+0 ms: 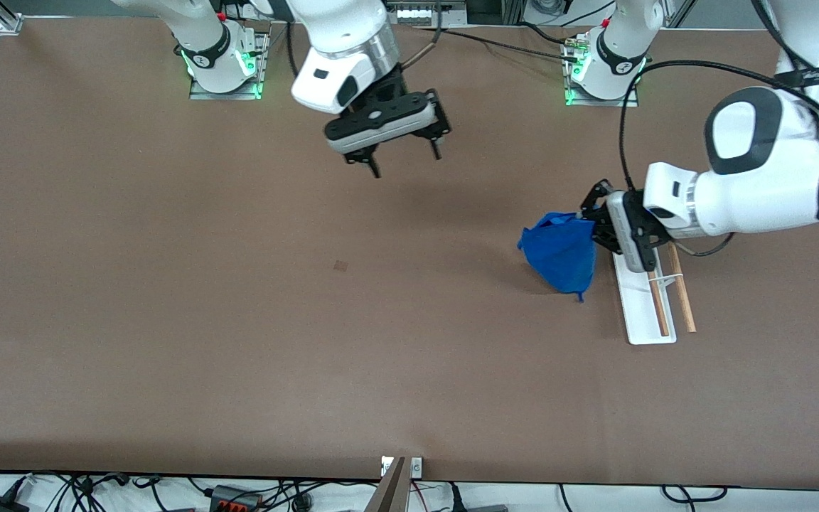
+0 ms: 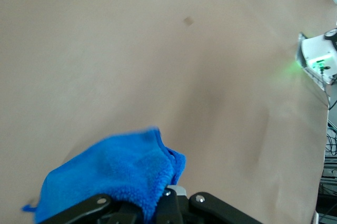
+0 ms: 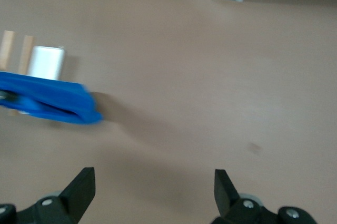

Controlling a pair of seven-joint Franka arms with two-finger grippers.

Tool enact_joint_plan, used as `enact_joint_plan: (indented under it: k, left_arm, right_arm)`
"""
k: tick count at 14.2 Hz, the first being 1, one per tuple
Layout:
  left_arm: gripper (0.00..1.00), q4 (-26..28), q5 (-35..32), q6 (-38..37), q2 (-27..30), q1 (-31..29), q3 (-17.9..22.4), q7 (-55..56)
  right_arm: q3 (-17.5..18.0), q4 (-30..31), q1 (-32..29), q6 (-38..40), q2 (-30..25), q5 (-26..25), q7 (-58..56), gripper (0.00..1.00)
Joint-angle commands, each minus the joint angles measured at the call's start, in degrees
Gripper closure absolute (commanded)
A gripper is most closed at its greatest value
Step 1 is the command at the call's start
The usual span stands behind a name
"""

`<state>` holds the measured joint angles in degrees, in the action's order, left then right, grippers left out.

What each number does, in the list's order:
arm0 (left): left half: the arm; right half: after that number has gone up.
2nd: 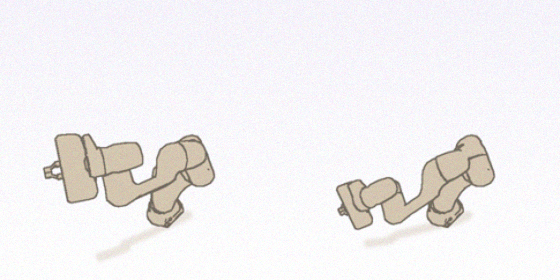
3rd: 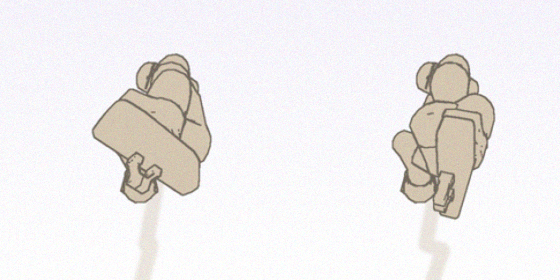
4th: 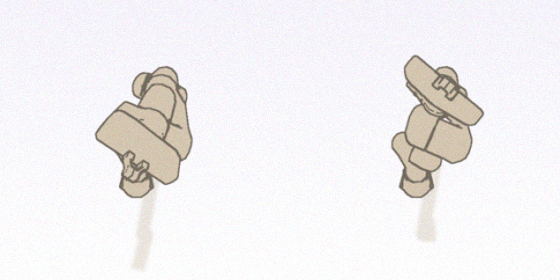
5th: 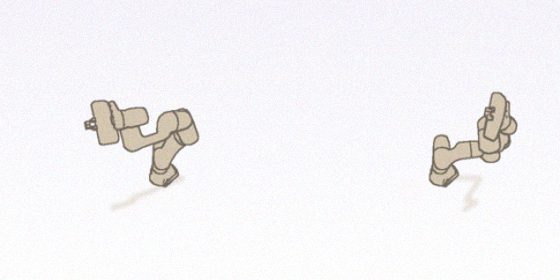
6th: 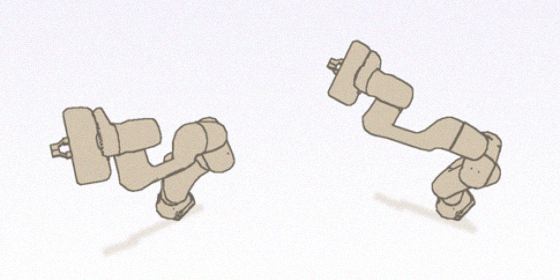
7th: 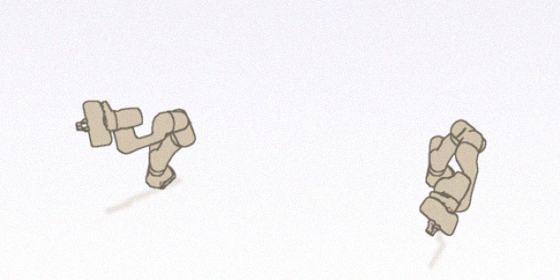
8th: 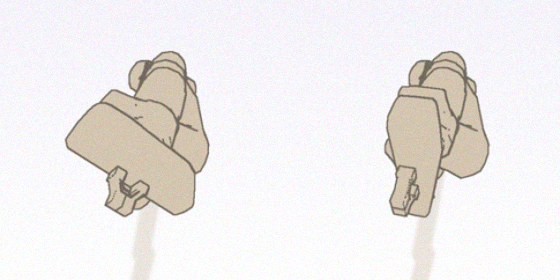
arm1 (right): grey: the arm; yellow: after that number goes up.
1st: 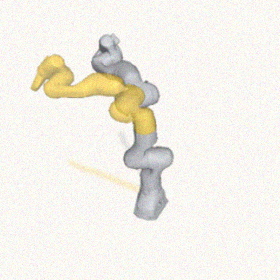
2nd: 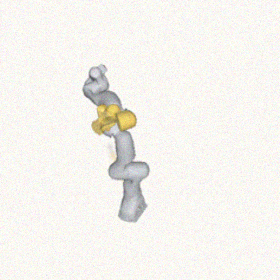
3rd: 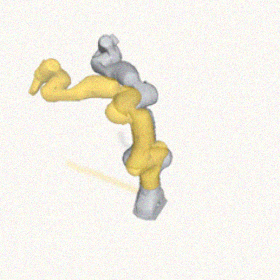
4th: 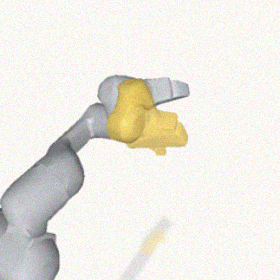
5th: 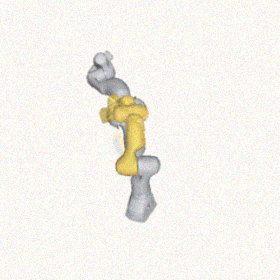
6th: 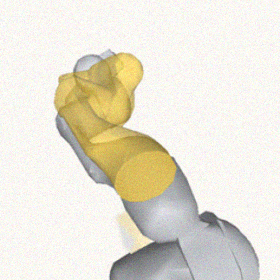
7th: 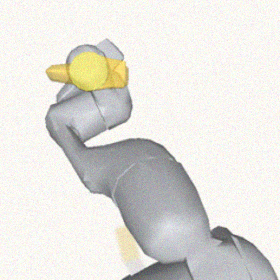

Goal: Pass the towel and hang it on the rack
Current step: 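Drape the towel over the wooden dowels with the left gripper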

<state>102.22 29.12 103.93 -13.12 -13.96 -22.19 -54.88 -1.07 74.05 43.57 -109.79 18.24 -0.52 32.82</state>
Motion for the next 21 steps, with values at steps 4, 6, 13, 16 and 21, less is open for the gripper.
enact_joint_plan:
  k: [4,6,13,16,21]
  left_arm:
    - [0.99,-1.5,-8.82,-4.08,-0.33,-6.42,-0.4,7.51]
    - [0.99,-1.5,-9.95,-4.79,-1.47,-8.28,-0.31,6.9]
    - [0.99,-1.76,-15.67,-4.44,-4.72,-16.18,-0.31,0.31]
    - [0.99,-4.55,-19.79,-4.35,-7.0,-17.06,-0.31,-0.75]
    - [0.99,-10.19,-23.14,-4.35,-13.77,-21.19,-0.23,-7.51]
  right_arm:
    - [-8.86,0.13,-4.7,9.84,-0.76,-1.15,-2.41,0.0]
    - [-8.86,1.0,-8.92,13.0,0.12,-1.15,-3.72,0.0]
    - [-8.86,4.96,-18.77,14.25,1.88,-1.15,-4.78,0.0]
    - [-8.33,4.96,-26.4,12.67,1.27,-0.36,-14.93,0.0]
    - [-1.06,4.61,-42.22,12.93,-1.89,-0.18,-25.0,0.0]
